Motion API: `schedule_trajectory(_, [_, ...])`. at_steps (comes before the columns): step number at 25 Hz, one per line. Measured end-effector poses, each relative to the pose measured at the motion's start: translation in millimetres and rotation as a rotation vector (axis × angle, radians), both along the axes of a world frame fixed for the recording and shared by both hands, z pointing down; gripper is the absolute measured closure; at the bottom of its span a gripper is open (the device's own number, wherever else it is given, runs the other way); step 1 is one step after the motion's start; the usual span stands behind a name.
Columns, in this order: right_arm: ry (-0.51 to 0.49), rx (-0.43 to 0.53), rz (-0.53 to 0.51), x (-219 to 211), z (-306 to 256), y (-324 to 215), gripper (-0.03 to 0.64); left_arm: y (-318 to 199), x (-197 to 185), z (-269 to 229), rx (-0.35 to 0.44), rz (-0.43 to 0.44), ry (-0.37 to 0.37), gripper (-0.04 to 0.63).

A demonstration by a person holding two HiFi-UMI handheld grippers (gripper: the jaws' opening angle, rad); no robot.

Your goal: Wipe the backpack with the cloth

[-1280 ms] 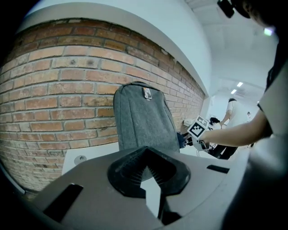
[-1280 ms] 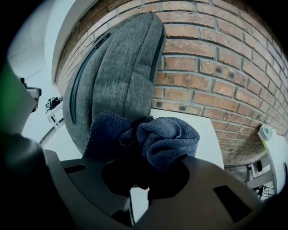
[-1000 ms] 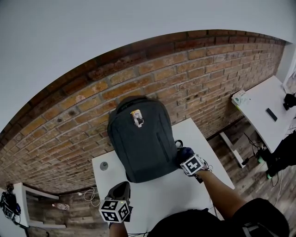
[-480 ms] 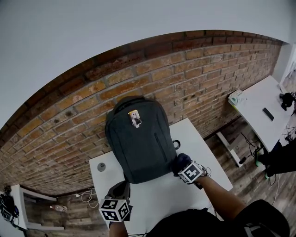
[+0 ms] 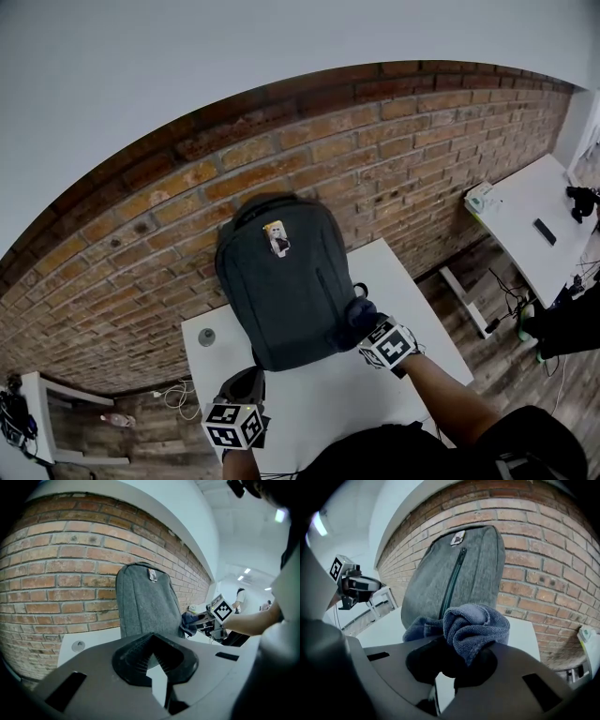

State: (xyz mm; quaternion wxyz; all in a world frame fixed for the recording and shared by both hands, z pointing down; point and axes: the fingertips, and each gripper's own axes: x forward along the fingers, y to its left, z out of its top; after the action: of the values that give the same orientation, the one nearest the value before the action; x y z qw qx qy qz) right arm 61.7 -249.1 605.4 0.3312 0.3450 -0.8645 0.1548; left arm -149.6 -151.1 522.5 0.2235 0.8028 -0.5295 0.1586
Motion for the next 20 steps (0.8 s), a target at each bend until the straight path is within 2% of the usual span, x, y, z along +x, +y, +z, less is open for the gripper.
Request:
schedule_trajectory(17, [-0.092, 0.202, 0.027, -15, -86, -66, 0.581, 3, -10, 0, -0.006, -0.027, -0.004, 0.601])
schedule_trajectory(20, [-0.142, 0.255, 0.032, -20, -108, -79, 0.581, 4, -14, 1, -0.006, -0.039, -0.006, 0.601])
